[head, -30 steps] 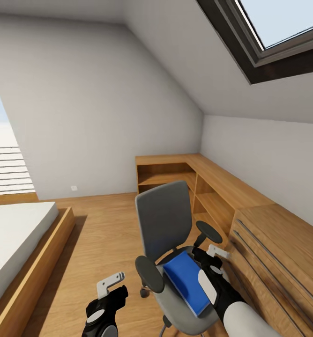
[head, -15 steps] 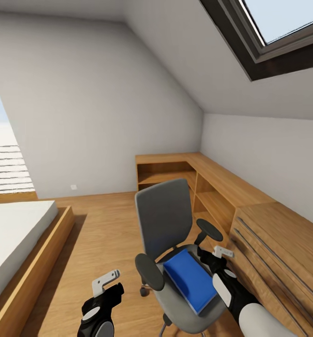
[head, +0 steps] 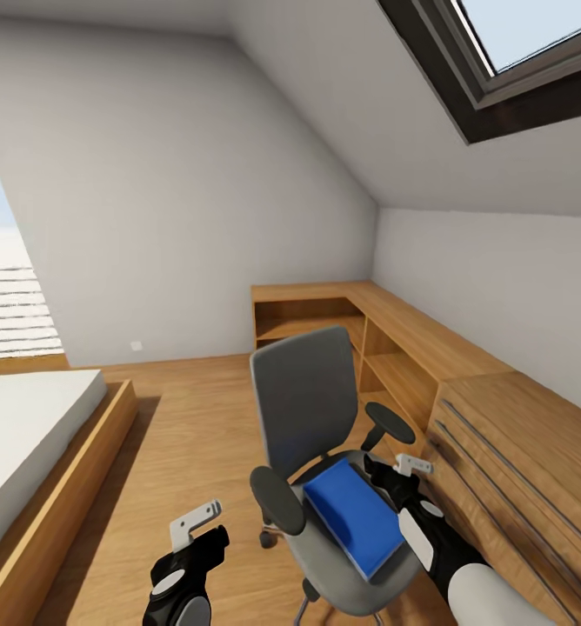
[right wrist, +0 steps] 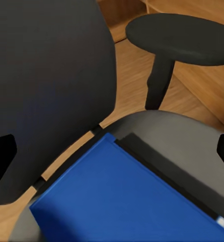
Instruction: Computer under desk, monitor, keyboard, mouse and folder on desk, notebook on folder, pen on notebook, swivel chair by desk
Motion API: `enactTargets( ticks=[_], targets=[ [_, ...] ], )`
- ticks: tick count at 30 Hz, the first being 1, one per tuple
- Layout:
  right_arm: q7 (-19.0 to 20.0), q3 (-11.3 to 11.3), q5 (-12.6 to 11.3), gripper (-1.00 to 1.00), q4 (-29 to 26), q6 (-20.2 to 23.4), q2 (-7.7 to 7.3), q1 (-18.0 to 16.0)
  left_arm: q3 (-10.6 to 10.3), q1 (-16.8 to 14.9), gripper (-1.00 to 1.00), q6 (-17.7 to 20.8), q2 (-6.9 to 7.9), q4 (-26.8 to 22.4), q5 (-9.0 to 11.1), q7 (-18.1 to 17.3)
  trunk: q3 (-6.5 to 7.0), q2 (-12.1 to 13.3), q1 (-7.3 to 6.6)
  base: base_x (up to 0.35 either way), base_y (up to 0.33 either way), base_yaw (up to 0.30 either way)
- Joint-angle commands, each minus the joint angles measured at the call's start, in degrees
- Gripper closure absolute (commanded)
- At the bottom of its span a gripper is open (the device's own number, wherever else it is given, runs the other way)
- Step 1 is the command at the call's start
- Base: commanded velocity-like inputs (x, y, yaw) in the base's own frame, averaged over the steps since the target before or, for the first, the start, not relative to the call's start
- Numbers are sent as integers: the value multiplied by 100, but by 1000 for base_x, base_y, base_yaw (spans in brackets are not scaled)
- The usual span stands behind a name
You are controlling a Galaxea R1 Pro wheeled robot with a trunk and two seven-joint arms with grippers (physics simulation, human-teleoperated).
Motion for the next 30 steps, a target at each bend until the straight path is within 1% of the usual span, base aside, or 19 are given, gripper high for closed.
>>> enactTargets(
  ticks=[1, 10, 15, 19, 21, 25, 26, 30],
  targets=[
    [25, -9, -47, -100, 2, -48, 2, -4, -4, -5, -100, 26, 0, -7, 26, 38, -25, -46, 23, 0, 0, 0],
    [47, -16, -44, -100, 35, -224, -19, -4, -3, -5, -100, 26, -2, -1, 20, 38, -187, -407, 220, 0, 0, 0],
    [43, -19, -41, -100, 54, -200, -92, -4, 0, -5, -100, 26, 1, 1, 20, 38, -276, -607, 330, 0, 0, 0],
    [32, -20, -36, -100, 142, -59, -164, -12, 4, -5, -100, 26, 5, 1, 21, 38, -348, -767, 418, 0, 0, 0],
    [28, -19, -28, -100, 343, 238, -263, -35, 5, -5, -100, 26, 6, 2, 19, 38, -384, -848, 462, 0, 0, 0],
    [31, -14, -23, -100, 478, 393, -345, -88, 12, -5, -100, 26, 6, 3, 21, 38, -456, -1008, 550, 0, 0, 0],
    [32, -13, -18, -100, 511, 429, -366, -103, 43, -5, -100, 26, 7, 4, 23, 35, -474, -1048, 572, 0, 0, 0],
    [30, -2, 4, -100, 538, 461, -380, -113, 138, -5, -100, 26, 7, 4, 19, 25, -546, -1209, 660, 0, 0, 0]
  ],
)
